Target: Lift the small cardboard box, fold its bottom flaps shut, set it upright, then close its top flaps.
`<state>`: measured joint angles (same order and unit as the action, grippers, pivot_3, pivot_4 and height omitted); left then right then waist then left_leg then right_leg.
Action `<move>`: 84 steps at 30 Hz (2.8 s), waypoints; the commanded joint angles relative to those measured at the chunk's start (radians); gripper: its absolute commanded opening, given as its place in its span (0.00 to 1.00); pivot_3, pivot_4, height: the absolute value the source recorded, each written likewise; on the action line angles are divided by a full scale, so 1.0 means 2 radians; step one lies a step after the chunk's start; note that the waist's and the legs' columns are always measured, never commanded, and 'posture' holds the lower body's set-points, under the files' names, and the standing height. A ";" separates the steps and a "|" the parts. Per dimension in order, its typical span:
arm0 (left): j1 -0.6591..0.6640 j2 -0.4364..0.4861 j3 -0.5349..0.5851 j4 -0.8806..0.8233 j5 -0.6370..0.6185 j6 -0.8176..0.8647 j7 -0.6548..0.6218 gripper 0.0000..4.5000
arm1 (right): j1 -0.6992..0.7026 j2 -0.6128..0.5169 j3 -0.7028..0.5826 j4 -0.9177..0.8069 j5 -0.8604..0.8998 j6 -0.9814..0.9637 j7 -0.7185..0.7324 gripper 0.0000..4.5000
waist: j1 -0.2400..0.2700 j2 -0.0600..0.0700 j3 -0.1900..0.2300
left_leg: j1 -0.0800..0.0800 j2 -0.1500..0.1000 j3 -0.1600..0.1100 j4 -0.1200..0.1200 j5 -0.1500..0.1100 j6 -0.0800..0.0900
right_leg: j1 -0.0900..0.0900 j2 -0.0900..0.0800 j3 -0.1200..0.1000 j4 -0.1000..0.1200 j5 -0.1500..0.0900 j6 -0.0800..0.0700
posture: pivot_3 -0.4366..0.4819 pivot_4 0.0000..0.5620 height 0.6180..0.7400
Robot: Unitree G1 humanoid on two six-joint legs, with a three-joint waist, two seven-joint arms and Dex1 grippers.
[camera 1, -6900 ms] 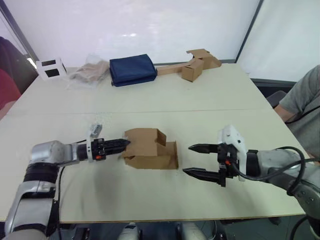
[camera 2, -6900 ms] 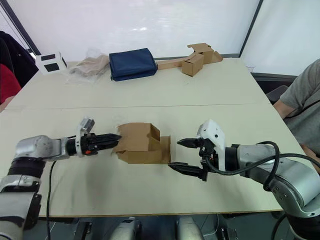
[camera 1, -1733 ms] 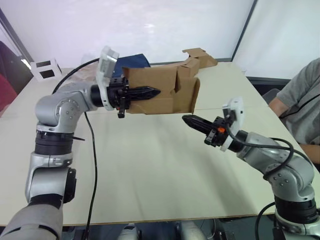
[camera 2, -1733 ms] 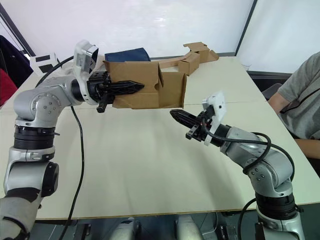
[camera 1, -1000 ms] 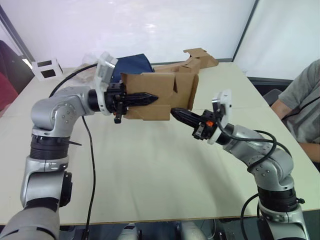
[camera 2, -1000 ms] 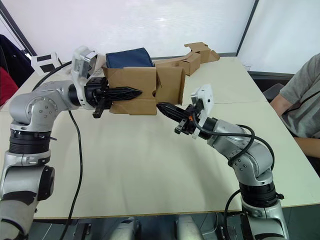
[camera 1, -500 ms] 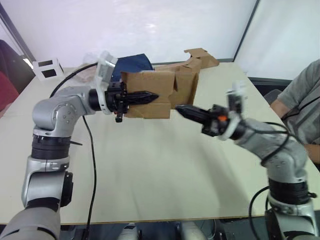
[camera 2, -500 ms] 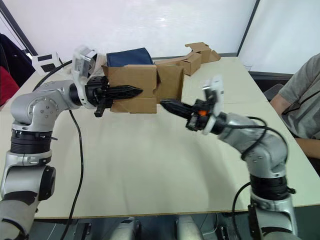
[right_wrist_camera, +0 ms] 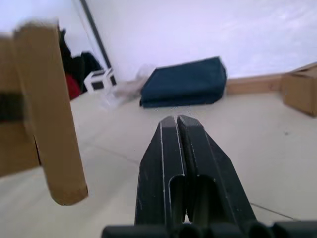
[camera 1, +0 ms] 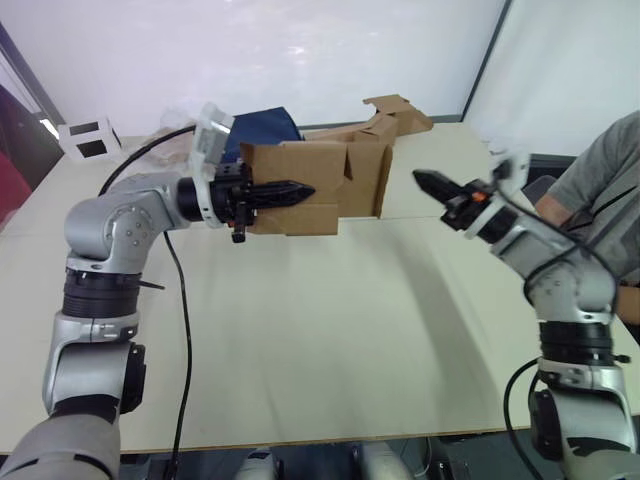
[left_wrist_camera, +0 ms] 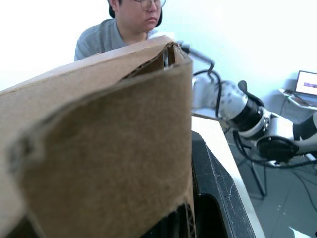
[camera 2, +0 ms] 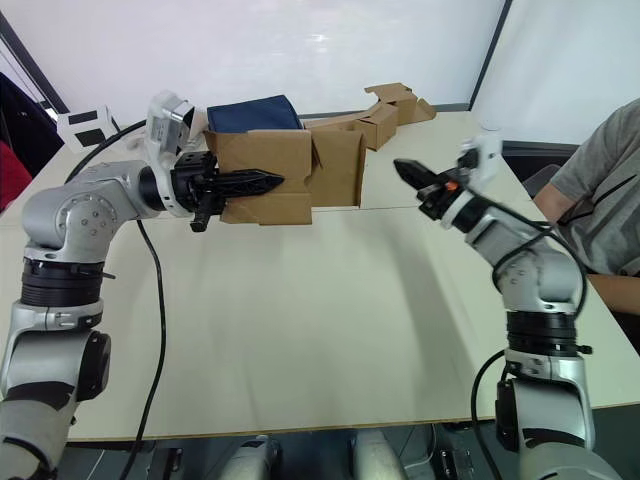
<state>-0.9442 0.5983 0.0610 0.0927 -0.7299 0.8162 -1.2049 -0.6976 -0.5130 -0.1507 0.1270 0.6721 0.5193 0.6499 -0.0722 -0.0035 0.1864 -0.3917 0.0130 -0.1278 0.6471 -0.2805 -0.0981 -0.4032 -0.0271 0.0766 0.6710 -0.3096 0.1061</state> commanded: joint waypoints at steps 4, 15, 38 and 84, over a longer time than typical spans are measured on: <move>-0.010 0.002 0.009 -0.006 -0.004 -0.009 -0.001 0.00 | 0.000 0.022 0.004 -0.079 0.054 0.023 0.072 0.01 | 0.002 0.000 0.000 | 0.000 0.000 0.000 0.000 0.000 0.000 | 0.000 0.000 0.000 0.000 0.000 0.000 | 0.48 0.27 1.00; -0.012 -0.003 0.003 0.010 0.001 -0.019 -0.007 0.00 | 0.054 0.030 -0.024 -0.188 0.153 0.112 0.037 0.01 | 0.001 0.000 0.000 | 0.000 0.000 0.000 0.000 0.000 0.000 | 0.000 0.000 0.000 0.000 0.000 0.000 | 0.48 0.27 1.00; -0.015 0.002 0.006 0.013 0.001 -0.013 -0.018 0.00 | 0.037 0.021 -0.123 -0.134 0.229 0.105 -0.018 0.01 | 0.002 0.000 0.000 | 0.000 0.000 0.000 0.000 -0.001 0.002 | 0.000 0.000 0.000 0.000 0.000 0.000 | 0.48 0.27 1.00; -0.016 0.005 0.026 0.022 -0.040 0.028 -0.032 0.00 | 0.077 0.125 -0.047 -0.179 0.288 0.136 -0.041 0.35 | 0.001 0.000 0.000 | 0.000 0.000 0.000 0.000 0.000 0.001 | 0.000 0.000 0.000 0.000 0.000 0.000 | 0.48 0.27 1.00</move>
<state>-0.9539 0.5982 0.0742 0.1426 -0.7919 0.8727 -1.2683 -0.5437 -0.2732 -0.2400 -0.1915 1.2201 0.7953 0.5718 -0.0706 -0.0034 0.1864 -0.3915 0.0131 -0.1280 0.6475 -0.2814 -0.0966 -0.4029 -0.0272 0.0766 0.6718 -0.3096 0.1061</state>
